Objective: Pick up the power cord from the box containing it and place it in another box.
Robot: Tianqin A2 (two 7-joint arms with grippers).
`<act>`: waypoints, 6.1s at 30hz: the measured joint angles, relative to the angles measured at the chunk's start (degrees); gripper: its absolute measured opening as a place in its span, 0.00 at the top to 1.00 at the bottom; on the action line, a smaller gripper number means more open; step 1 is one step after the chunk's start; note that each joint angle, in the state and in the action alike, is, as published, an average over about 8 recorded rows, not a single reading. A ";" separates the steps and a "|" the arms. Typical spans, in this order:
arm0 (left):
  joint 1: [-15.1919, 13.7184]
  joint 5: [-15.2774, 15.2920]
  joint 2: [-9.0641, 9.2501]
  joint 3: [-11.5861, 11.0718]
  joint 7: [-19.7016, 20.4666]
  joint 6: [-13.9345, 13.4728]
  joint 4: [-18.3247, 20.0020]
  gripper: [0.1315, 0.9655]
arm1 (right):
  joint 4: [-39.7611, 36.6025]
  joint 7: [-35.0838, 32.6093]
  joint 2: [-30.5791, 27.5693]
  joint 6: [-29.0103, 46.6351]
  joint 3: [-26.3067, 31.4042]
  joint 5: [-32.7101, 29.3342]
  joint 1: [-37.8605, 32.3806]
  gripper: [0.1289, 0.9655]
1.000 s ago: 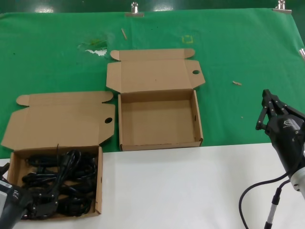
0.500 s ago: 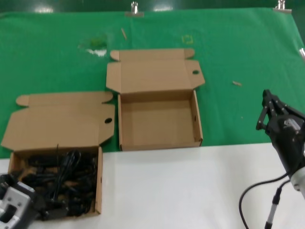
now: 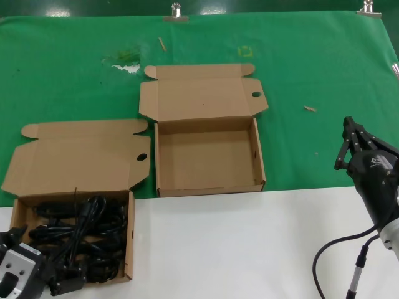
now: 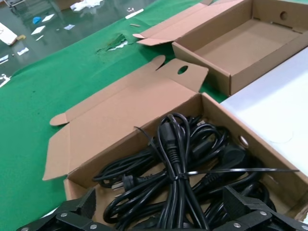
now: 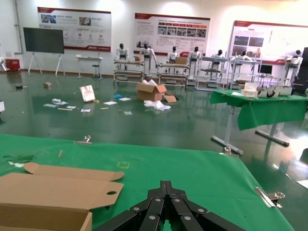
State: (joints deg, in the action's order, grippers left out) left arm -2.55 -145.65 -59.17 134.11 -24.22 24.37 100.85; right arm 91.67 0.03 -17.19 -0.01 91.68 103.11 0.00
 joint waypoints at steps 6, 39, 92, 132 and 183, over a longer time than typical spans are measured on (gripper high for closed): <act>-1.56 -2.30 0.25 1.71 -2.08 1.10 -0.33 0.07 | 0.00 0.00 0.00 0.00 0.00 0.00 0.00 0.99; -3.25 -5.41 0.98 4.30 -5.03 1.42 -1.16 0.72 | 0.00 0.00 0.00 0.00 0.00 0.00 0.00 0.99; -35.01 -11.47 35.13 19.69 -18.59 9.76 -18.99 0.92 | 0.00 0.00 0.00 0.00 0.00 0.00 0.00 0.99; -39.43 -12.07 38.21 23.35 -21.69 12.32 -24.15 0.60 | 0.00 0.00 0.00 0.00 0.00 0.00 0.00 0.99; -21.09 11.77 39.86 -5.37 -1.65 -3.71 -17.62 0.00 | 0.00 -0.01 0.00 0.00 0.00 0.01 0.00 0.25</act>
State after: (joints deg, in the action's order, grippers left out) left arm -23.65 -133.88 -19.31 128.73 -25.87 20.67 83.24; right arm 91.68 0.02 -17.19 0.00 91.67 103.12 0.00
